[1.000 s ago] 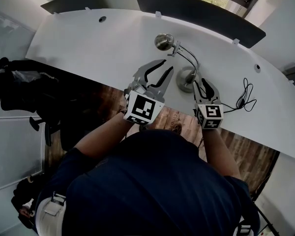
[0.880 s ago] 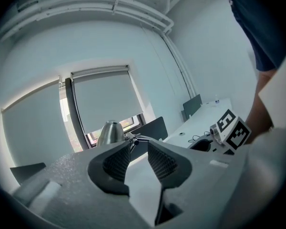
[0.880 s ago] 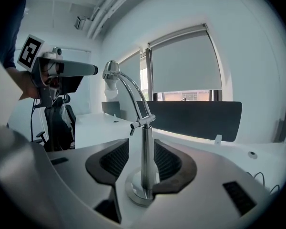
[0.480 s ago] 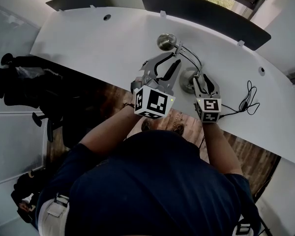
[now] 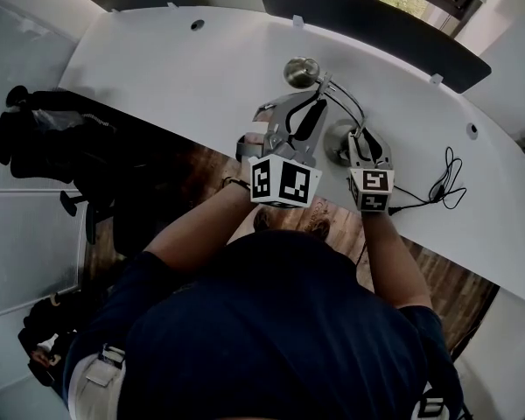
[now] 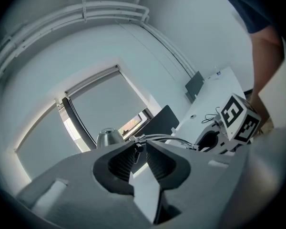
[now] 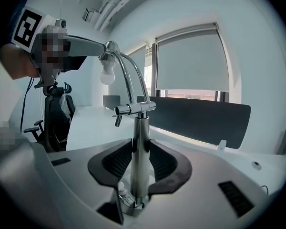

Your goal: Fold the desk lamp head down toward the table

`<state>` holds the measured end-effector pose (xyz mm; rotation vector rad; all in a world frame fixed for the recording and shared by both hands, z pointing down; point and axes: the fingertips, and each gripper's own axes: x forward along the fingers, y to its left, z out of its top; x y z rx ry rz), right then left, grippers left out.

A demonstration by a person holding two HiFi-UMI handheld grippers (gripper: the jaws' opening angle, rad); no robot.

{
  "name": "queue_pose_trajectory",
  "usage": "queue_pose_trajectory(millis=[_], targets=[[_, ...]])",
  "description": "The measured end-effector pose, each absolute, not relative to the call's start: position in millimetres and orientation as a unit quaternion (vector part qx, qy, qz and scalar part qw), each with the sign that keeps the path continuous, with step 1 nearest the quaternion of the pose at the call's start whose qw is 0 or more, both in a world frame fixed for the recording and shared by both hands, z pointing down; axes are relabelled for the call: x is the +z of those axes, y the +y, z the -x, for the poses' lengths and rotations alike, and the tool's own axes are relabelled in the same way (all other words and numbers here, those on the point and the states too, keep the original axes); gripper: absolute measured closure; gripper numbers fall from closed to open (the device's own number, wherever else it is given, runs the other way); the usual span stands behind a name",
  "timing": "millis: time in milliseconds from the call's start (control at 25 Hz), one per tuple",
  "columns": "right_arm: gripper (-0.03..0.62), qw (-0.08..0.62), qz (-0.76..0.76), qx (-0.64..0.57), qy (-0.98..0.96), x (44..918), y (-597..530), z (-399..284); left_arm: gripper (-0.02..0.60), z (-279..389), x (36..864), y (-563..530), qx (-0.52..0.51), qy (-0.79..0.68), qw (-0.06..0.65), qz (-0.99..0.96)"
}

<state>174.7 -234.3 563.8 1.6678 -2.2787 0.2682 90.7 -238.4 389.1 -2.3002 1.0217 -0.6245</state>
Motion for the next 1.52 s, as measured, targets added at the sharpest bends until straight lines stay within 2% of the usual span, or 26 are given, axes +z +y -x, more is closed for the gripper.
queue_pose_trajectory(millis=[120,400,680,1280,1520], targets=[[0.474,0.145,-0.581,0.092,-0.795,566,-235,-176,0.528,-92,390,-239,-0.239,0.381,0.28,0.848],[0.474,0.145,-0.581,0.092,-0.795,568,-236,-177,0.534,-90,394,-242,-0.254,0.381,0.275,0.846],[0.476,0.145,-0.582,0.093,-0.795,567,-235,-176,0.535,-60,426,-258,-0.256,0.398,0.177,0.863],[0.475,0.157,-0.581,0.094,-0.793,565,-236,-174,0.535,-40,501,-275,-0.304,0.399,0.079,0.862],[0.476,0.165,-0.581,0.098,-0.791,565,-236,-171,0.534,-42,544,-277,-0.339,0.378,0.075,0.858]])
